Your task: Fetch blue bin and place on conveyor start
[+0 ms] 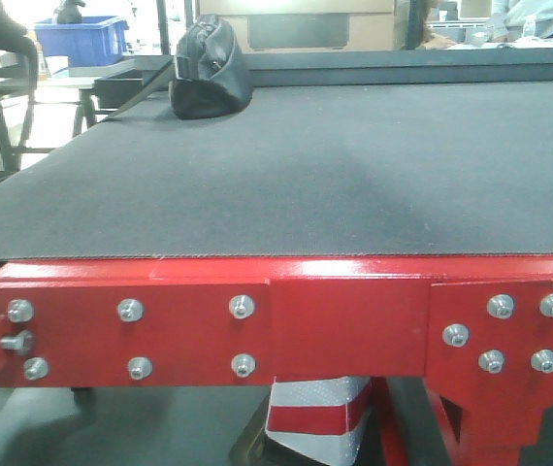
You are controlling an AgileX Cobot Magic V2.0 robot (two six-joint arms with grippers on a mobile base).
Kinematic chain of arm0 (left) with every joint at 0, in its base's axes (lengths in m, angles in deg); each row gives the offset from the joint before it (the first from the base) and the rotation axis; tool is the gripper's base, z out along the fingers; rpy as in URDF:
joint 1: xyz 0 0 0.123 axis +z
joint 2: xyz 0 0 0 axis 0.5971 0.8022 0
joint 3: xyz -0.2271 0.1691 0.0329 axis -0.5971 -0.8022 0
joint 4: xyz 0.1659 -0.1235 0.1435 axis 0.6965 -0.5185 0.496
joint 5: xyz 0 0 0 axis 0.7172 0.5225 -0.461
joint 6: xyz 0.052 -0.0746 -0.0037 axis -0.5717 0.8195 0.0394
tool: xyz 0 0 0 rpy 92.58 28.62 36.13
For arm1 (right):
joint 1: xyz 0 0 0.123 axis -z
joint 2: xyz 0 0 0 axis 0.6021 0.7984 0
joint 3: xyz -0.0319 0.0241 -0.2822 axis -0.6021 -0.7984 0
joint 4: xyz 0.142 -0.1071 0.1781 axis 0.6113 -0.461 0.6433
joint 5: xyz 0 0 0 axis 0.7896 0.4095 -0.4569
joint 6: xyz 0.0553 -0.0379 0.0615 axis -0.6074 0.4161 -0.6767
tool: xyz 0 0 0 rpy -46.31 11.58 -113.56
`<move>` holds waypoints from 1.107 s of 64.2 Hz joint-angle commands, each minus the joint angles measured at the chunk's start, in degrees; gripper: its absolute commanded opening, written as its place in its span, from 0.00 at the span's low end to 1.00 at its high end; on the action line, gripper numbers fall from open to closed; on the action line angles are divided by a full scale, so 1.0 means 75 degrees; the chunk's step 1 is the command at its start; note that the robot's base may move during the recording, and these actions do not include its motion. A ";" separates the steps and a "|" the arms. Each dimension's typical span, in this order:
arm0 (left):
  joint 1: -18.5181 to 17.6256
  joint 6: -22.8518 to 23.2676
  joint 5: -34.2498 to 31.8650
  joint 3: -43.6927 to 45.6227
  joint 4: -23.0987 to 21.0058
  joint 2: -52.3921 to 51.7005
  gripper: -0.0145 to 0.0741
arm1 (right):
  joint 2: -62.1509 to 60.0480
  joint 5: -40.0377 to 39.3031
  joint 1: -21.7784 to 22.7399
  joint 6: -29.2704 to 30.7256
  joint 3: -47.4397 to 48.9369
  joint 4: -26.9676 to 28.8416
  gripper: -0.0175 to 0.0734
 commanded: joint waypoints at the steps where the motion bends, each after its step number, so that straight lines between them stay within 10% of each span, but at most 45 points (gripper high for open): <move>1: -0.0037 -0.0047 -0.0158 0.0073 0.0281 -0.0061 0.04 | -0.0095 -0.0168 0.0009 0.0093 0.0087 -0.0321 0.02; 71: -0.0037 -0.0047 -0.0158 0.0073 0.0281 -0.0061 0.04 | -0.0095 -0.0155 0.0009 0.0093 0.0087 -0.0078 0.02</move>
